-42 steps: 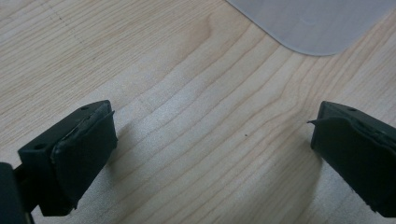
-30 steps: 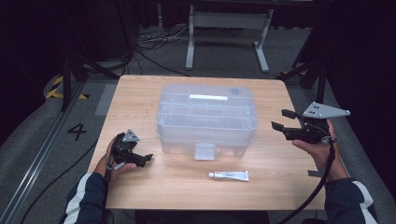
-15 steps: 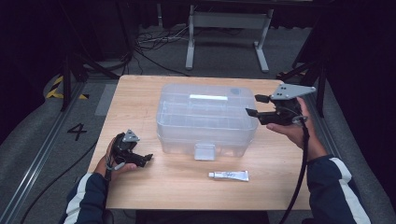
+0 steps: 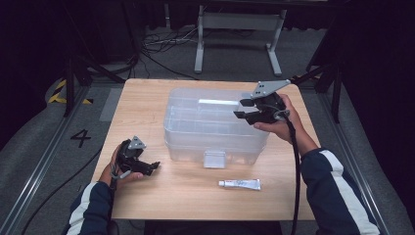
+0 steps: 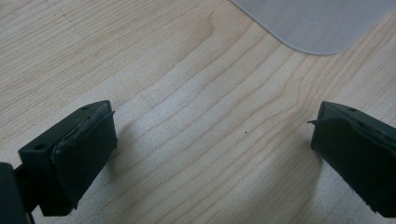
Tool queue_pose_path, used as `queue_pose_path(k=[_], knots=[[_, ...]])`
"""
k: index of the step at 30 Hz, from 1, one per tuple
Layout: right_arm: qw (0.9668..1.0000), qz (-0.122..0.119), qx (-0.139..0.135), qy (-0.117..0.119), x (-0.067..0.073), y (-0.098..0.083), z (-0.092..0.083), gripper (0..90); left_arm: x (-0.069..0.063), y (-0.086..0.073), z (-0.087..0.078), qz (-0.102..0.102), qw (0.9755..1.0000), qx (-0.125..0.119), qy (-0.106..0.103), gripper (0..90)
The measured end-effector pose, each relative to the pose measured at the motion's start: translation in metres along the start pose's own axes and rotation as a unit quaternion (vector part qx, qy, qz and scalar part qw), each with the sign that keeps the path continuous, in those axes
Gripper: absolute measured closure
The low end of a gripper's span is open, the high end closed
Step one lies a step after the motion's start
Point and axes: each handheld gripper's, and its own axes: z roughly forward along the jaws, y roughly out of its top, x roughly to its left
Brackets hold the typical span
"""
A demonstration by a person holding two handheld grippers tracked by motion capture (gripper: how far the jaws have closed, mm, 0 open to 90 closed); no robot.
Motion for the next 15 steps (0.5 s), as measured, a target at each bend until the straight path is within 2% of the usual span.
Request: queue_pose_path(k=[4,8,11,14,15], knots=[[0.9997,-0.007,0.022,-0.01,0.0,0.008,0.012,66.6,0.0,0.0,-0.001,0.004,1.0,-0.002,0.001,1.9],[0.9991,-0.009,0.036,-0.021,0.001,0.012,0.021,71.9,-0.001,-0.001,-0.002,0.001,1.0,-0.001,-0.001,3.7],[0.9987,-0.013,0.041,-0.026,0.003,0.013,0.025,72.8,-0.001,-0.001,-0.003,-0.002,1.0,-0.003,0.004,6.6],[0.9986,-0.014,0.043,-0.027,0.002,0.014,0.025,72.9,-0.001,0.0,-0.007,0.005,1.0,-0.003,0.0,15.9],[0.9986,-0.012,0.043,-0.028,0.002,0.014,0.025,73.0,-0.002,0.0,-0.008,0.009,0.9999,-0.005,0.006,17.0]])
